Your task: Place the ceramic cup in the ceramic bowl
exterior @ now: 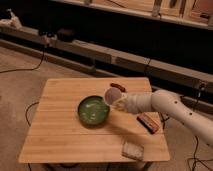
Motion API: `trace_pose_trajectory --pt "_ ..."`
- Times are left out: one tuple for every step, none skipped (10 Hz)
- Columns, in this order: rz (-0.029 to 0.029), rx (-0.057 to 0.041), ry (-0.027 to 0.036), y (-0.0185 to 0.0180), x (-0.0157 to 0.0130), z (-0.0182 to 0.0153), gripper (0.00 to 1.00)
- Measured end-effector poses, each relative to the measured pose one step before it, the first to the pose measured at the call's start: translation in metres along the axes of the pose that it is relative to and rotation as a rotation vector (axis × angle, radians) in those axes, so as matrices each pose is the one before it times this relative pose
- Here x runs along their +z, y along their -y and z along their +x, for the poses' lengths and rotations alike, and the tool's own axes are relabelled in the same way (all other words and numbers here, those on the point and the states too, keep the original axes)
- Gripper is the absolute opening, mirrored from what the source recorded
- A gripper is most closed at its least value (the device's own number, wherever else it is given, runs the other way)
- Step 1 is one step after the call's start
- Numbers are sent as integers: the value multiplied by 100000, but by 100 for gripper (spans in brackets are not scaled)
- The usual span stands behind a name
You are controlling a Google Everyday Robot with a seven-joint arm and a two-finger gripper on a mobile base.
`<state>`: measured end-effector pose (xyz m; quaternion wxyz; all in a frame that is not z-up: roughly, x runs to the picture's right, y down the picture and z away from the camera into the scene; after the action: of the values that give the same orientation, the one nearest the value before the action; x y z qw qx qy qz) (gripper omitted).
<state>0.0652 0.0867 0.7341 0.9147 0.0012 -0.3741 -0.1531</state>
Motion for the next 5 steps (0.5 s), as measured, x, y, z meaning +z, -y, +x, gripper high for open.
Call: trace_pose_trajectory --pt "-121 -1284 4115 24 1259 -357 0" --pt "-920 973 4209 -157 1008 -214 0" --pt "-1734 2250 4994 -247 972 -63 2" --pt "-2510 1716 3724 -267 700 129 10" --pt "-4385 738 1952 -280 566 526 22"
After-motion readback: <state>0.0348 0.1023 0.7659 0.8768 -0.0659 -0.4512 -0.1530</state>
